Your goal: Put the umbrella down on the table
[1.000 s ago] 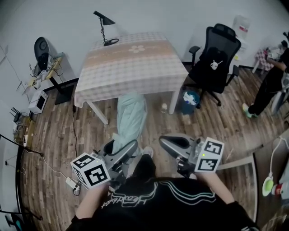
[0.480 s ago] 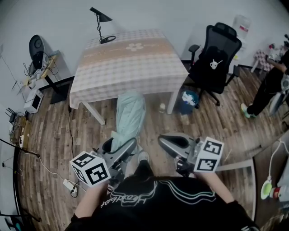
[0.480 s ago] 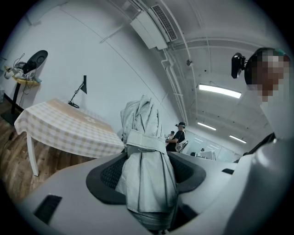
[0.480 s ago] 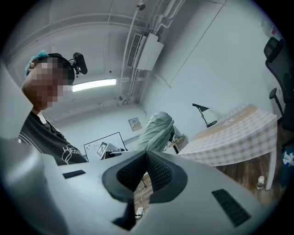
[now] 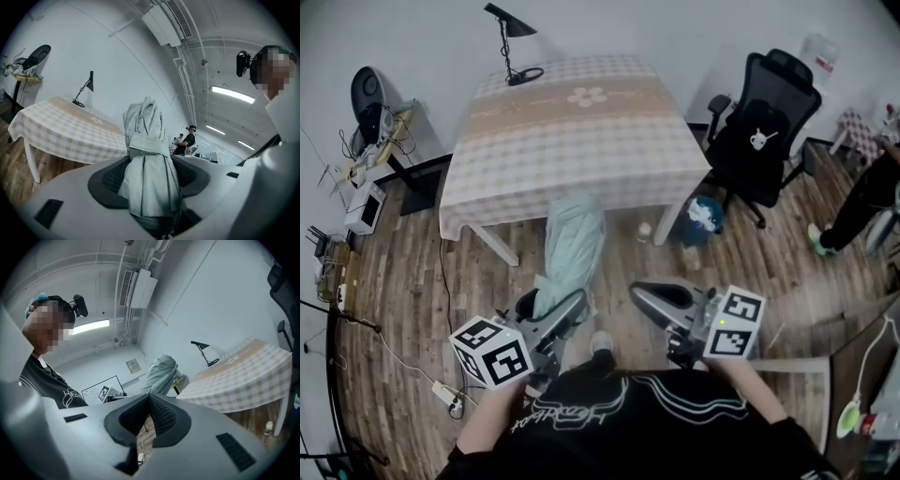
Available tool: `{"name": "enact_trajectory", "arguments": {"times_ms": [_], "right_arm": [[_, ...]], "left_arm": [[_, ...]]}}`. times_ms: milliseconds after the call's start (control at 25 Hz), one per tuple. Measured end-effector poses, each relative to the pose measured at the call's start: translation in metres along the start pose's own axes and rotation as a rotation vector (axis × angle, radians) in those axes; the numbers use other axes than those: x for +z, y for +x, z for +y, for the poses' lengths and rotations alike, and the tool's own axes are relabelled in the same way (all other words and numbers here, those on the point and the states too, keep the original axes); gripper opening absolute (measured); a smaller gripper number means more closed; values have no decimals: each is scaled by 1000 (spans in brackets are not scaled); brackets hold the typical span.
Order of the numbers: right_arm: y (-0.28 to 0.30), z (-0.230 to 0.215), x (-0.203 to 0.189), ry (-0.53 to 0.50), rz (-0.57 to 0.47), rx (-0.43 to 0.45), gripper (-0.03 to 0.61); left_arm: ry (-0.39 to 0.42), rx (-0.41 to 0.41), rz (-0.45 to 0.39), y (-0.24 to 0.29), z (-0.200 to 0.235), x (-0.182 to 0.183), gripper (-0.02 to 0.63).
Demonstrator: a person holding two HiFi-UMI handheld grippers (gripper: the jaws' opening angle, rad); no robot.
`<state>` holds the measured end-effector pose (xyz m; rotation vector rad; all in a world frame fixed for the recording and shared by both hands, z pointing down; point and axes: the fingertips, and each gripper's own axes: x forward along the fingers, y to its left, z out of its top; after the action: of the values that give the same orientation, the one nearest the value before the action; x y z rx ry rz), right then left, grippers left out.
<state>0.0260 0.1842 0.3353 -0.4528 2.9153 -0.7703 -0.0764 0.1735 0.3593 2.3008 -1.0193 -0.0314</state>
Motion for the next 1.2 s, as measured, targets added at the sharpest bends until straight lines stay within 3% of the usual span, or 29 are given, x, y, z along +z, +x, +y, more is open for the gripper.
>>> {"name": "enact_trajectory", "arguments": {"times_ms": [680,1200], "right_arm": [[102,-134,60,46,14,-31,12],[119,-156,68,53,5,-77,12]], "left_arm": [[-21,0,22,82,127,91,258],[-22,-21,6,85,157,107,256]]}}
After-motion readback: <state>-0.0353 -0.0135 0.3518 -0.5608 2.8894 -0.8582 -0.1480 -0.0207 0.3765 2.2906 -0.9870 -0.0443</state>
